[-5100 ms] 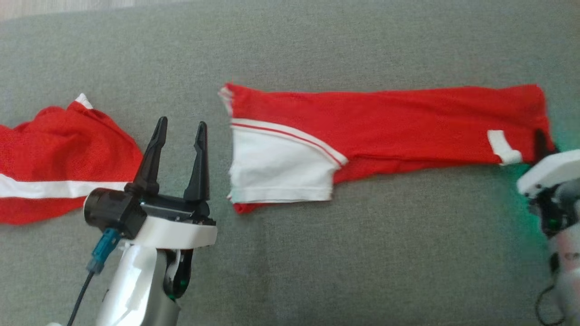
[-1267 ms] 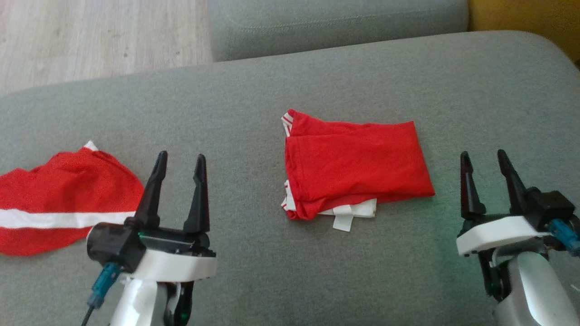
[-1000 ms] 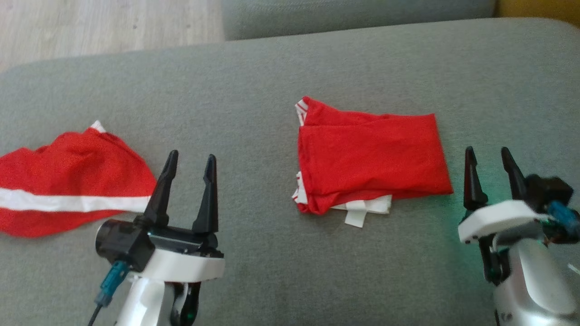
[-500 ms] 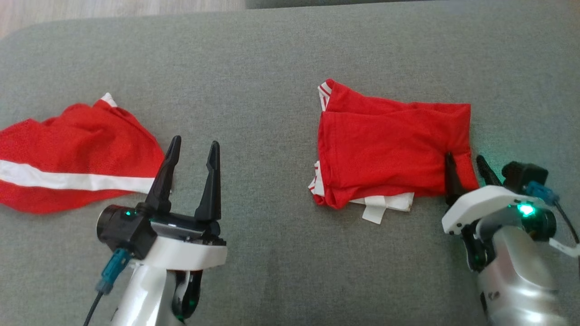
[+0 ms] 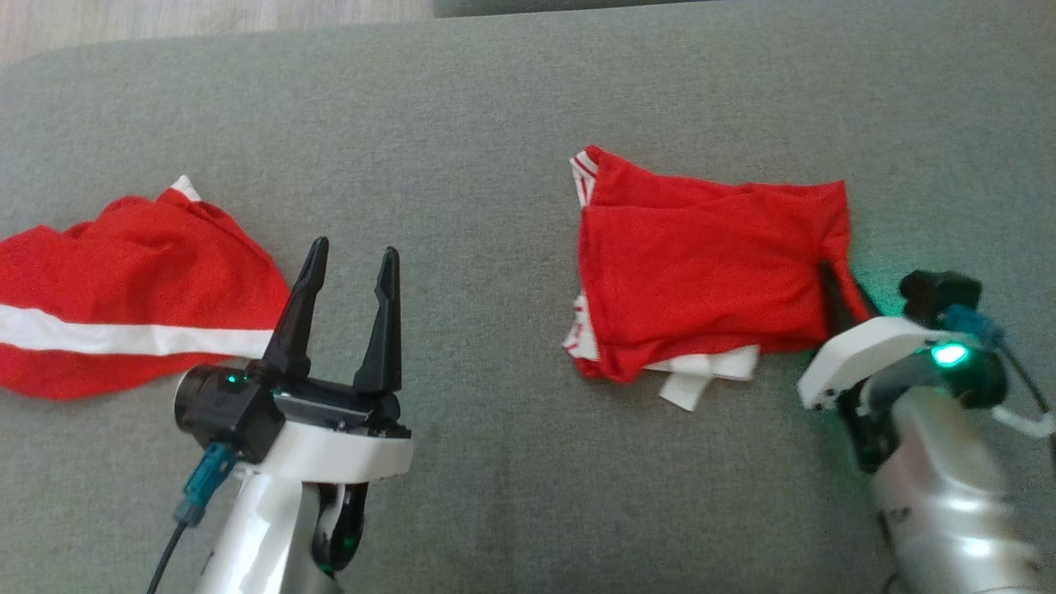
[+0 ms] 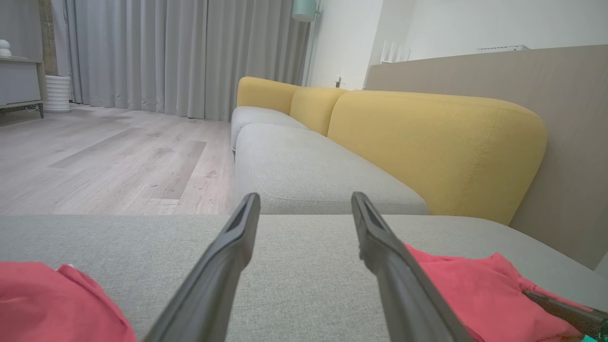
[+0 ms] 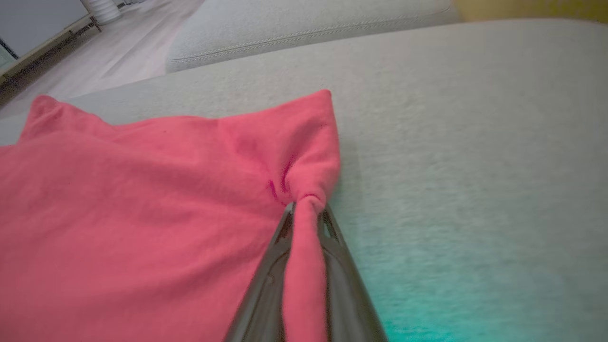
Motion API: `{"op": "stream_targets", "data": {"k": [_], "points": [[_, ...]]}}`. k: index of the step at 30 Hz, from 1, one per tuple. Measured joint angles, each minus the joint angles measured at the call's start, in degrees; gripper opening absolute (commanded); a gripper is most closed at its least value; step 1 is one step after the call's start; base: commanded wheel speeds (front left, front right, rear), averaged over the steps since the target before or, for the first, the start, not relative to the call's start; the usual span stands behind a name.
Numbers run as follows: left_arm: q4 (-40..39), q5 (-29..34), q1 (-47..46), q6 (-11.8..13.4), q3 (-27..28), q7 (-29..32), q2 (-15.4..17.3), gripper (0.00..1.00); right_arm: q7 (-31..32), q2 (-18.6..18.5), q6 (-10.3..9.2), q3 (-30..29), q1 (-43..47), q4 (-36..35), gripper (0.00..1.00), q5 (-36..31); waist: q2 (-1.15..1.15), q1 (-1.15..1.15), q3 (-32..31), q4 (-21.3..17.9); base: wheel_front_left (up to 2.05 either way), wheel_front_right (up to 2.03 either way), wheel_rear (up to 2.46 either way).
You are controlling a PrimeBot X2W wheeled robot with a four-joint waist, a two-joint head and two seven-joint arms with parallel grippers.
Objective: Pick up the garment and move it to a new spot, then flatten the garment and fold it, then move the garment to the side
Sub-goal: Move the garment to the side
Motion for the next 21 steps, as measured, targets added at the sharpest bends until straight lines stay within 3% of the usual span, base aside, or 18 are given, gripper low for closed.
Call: {"op": "stream_targets", "data": {"k": [13, 21], "points": [[-0.27, 0.01, -0.46, 0.00, -0.07, 0.00, -0.03, 1.00, 0.35, -18.31, 0.00, 1.42, -7.28, -1.41, 0.00, -3.70, 0.00, 0.00, 1.95, -0.07, 0.00, 0.00, 0.00], [-0.35, 0.00, -1.99, 0.00, -0.07, 0.00, -0.05, 1.00, 0.36, -27.83, 0.00, -0.60, -10.50, 3.07, 0.00, -6.79, 0.00, 0.00, 4.55, 1.30, 0.00, 0.00, 0.00]]}}
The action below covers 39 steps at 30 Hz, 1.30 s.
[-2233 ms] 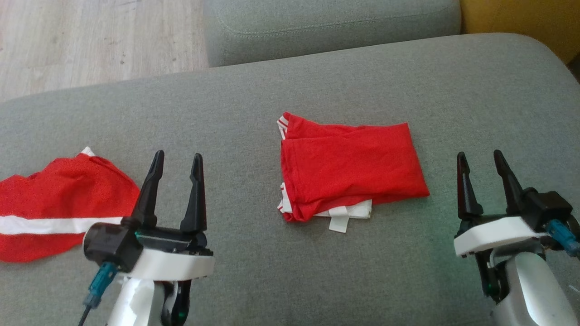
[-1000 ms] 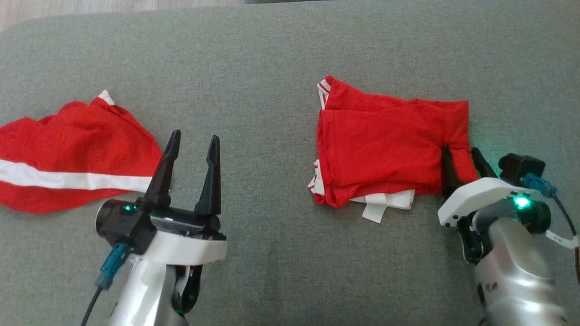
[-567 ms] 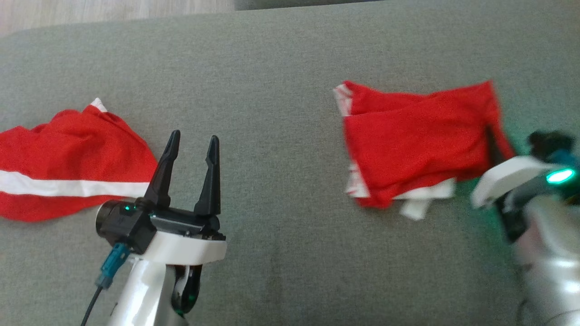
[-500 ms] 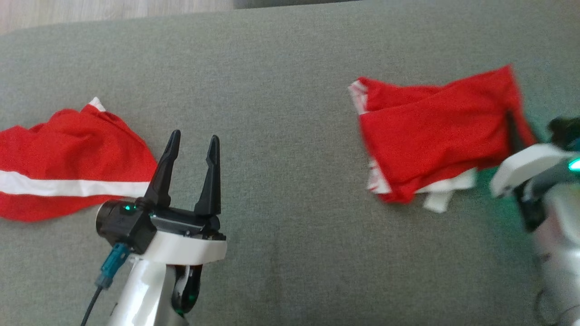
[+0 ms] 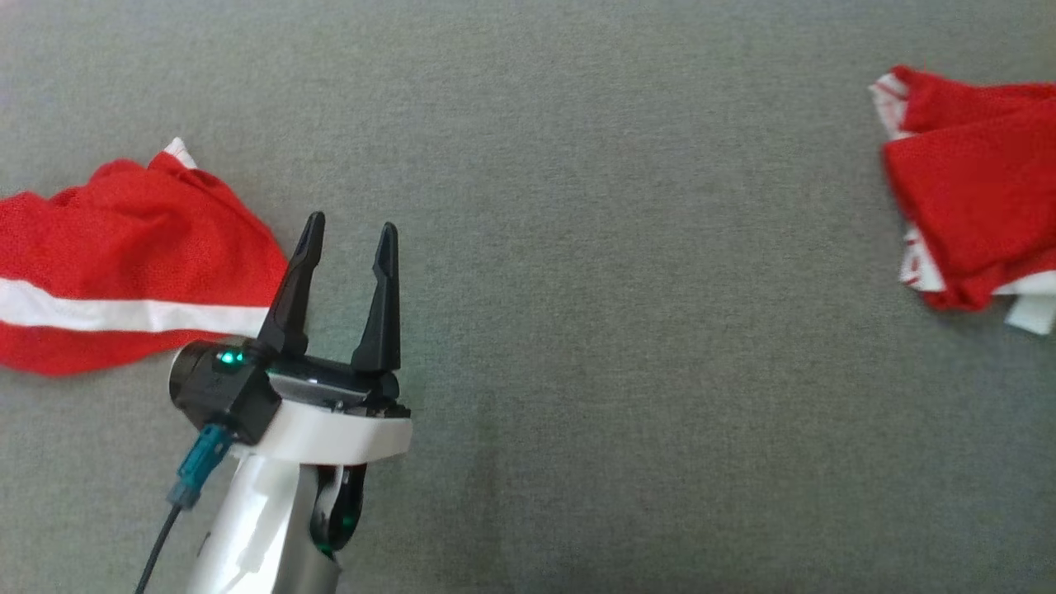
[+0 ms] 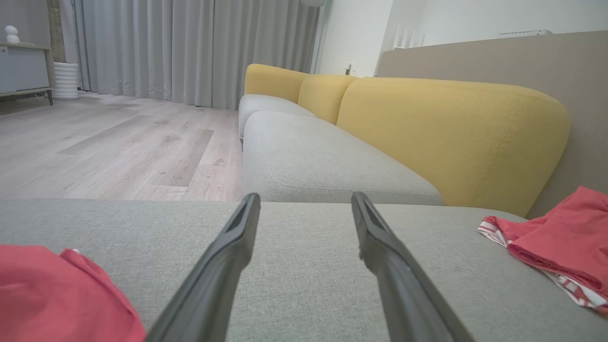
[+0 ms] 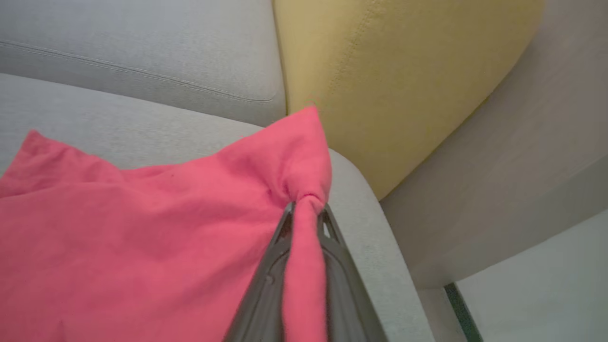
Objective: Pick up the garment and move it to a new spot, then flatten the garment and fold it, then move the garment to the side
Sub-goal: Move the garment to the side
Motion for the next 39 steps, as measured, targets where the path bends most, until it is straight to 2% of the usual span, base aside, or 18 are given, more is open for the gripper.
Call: {"op": "stream_targets", "data": {"k": [6, 14, 15, 16, 17, 26, 33, 39], "points": [[-0.01, 0.00, -0.35, 0.00, 0.03, 0.00, -0.01, 1.00, 0.00, -3.02, 0.00, -5.68, -2.77, 3.63, 0.00, -5.24, 0.00, 0.00, 1.32, 0.95, 0.00, 0.00, 0.00], [0.01, -0.01, -1.06, 0.00, 0.03, 0.00, -0.02, 1.00, 0.15, -1.54, 0.00, -12.83, -4.70, 4.92, 0.00, -13.30, 0.00, 0.00, 1.67, 0.89, 0.00, 0.00, 0.00], [0.05, -0.01, -1.08, 0.00, 0.03, 0.00, -0.02, 1.00, 0.05, -0.69, 0.00, -14.99, -4.85, 4.89, 0.40, -14.69, 0.00, 0.00, 1.49, 0.82, 0.00, 0.00, 0.00], [0.09, -0.01, -1.08, 0.00, 0.03, 0.00, -0.02, 1.00, -0.22, -0.15, 0.00, -16.05, -4.85, 4.83, 0.95, -15.19, 0.00, 0.00, 1.32, 0.77, 0.00, 0.00, 0.00], [0.12, -0.05, -1.08, 0.00, 0.04, 0.00, -0.02, 1.00, -0.51, 0.40, 0.00, -16.95, -4.85, 4.79, 1.00, -15.50, 0.00, 0.00, 1.10, 0.72, 0.00, 0.00, 0.00], [0.73, -0.13, -0.72, 0.00, 0.36, 0.00, -0.03, 1.00, -3.77, 7.64, 0.00, -18.90, -4.84, 1.60, 1.00, -16.96, 0.00, -0.01, -2.43, -0.60, 0.00, 0.00, 0.00], [0.68, -0.16, 1.97, 0.00, 0.91, 0.00, -0.02, 1.00, -5.27, 14.74, 0.00, -14.13, -3.44, -3.97, 1.00, -13.05, 0.00, -0.01, -6.54, -2.21, 0.00, 0.00, 0.00], [0.19, -0.16, 4.32, 0.00, 1.94, 0.00, -0.01, 1.00, -5.99, 19.47, 0.00, -9.28, 4.07, -11.63, 1.00, -6.77, 0.00, -0.02, -10.29, -3.16, 0.00, 0.00, 0.00]]}}
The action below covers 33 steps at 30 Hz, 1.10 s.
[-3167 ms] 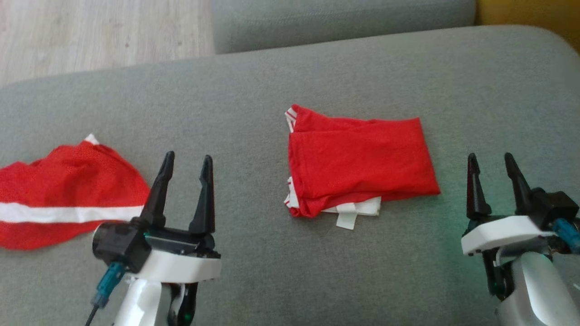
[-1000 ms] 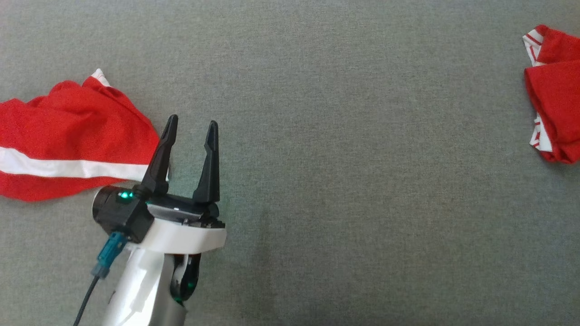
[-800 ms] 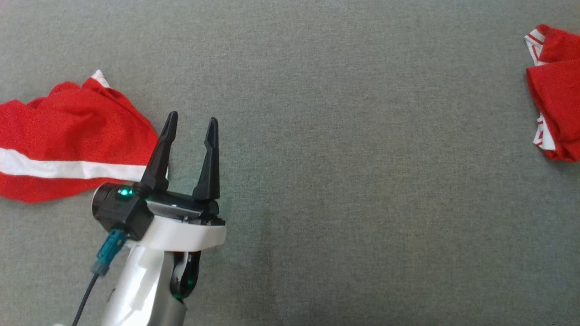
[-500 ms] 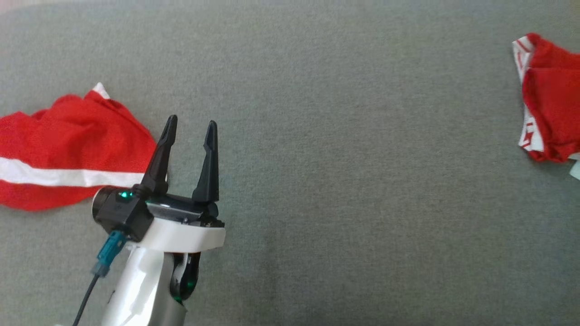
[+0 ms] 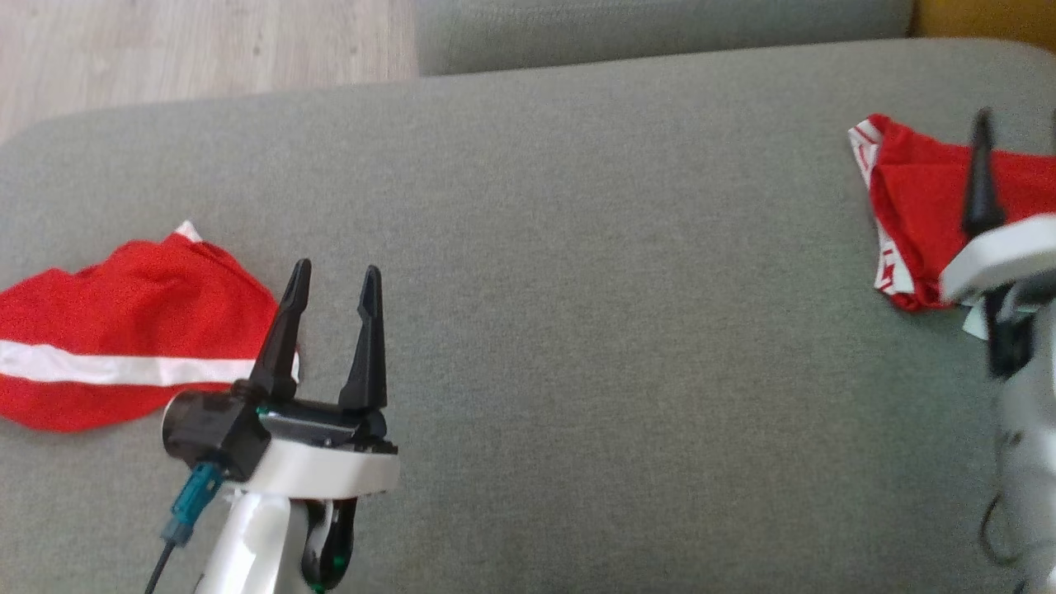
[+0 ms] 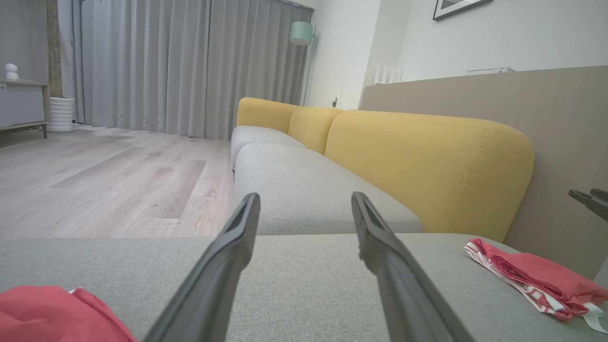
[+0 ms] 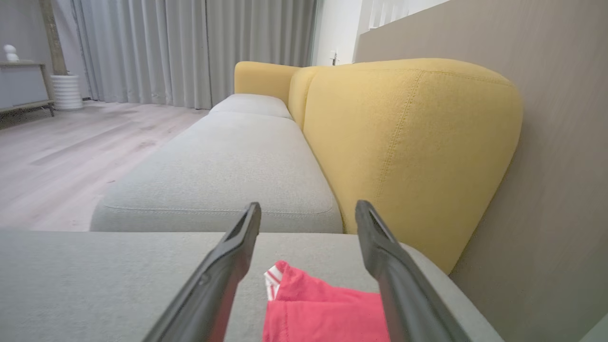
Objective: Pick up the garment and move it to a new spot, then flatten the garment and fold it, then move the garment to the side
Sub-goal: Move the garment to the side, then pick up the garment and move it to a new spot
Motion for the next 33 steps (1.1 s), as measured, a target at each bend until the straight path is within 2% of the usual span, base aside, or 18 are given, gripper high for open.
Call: {"op": "stream_targets", "data": {"k": [6, 17, 24, 33], "points": [[-0.44, 0.01, 2.23, 0.00, 0.16, 0.00, 0.00, 1.00, -0.07, 3.02, 0.00, 1.36, 10.23, -8.89, 1.00, 4.52, 0.00, 0.00, -2.75, -0.24, 0.00, 0.00, 0.00], [-1.32, 0.01, 5.70, 0.00, 1.65, 0.00, 0.05, 1.00, -0.18, 9.09, 0.00, 1.70, 25.43, -19.98, 1.00, 6.46, 0.00, 0.00, -4.97, -0.50, 0.00, 0.00, 0.00], [-1.42, -0.02, 6.93, 0.00, 1.69, 0.00, 0.10, 1.00, -0.18, 10.15, 0.00, 1.67, 29.52, -23.42, 1.00, 6.53, 0.00, 0.00, -5.49, 0.00, 0.00, 0.00, 0.00], [-1.74, -0.83, 7.79, 0.02, 1.86, 0.00, 0.11, 1.00, -0.18, 10.74, 0.00, 1.68, 30.61, -25.26, 1.00, 7.94, 0.00, 0.01, -5.60, 0.35, 0.00, 0.00, 0.00]]}}
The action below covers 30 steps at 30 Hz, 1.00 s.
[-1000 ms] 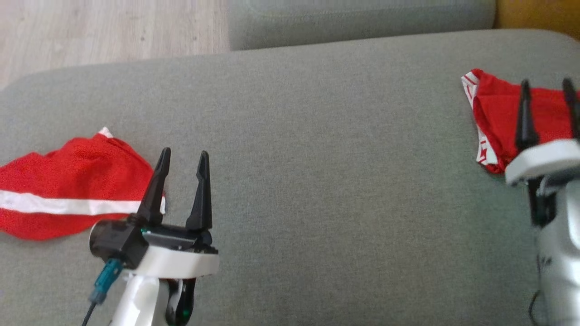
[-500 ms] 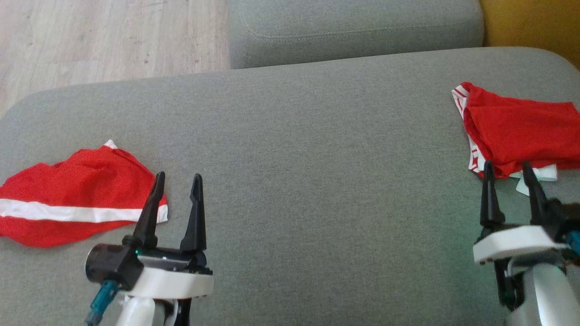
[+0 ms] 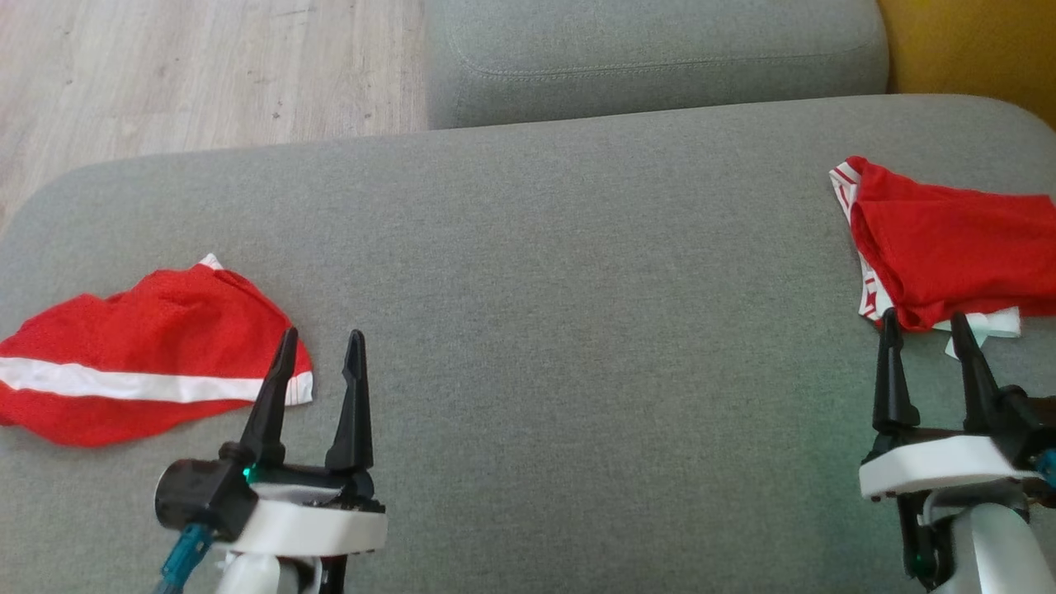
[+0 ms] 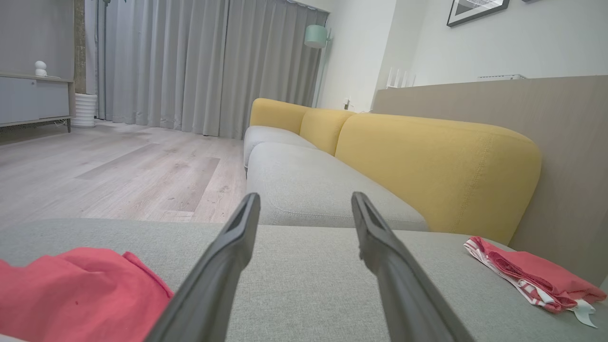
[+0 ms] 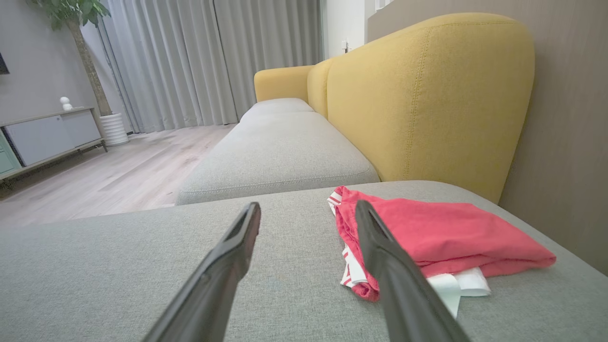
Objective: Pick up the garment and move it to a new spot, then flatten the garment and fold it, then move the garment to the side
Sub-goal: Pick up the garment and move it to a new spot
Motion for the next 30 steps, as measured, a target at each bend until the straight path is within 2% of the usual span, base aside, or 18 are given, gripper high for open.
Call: {"op": "stream_targets", "data": {"k": [14, 21, 30], "points": [[-0.24, 0.00, -0.01, 0.13, 0.08, 0.00, 0.00, 1.00, 0.00, 0.01, 0.00, 0.60, 0.14, -0.44, 1.00, 1.49, 0.00, 0.00, -0.52, 0.87, 0.00, 0.00, 0.00], [-0.20, 0.03, -0.02, 0.49, 0.44, 0.00, 0.00, 1.00, 0.00, 0.03, 0.00, 1.51, 1.33, -0.65, 1.00, 1.56, 0.00, 0.00, -0.70, 4.45, 0.00, 0.00, 0.00], [0.42, 0.56, 0.02, 0.53, 2.01, 0.00, 0.00, 1.00, 0.00, 0.05, -0.01, 4.53, 2.36, -0.55, 1.00, 3.14, 0.00, 0.00, -1.20, 11.40, 0.00, 0.00, 0.00]]}}
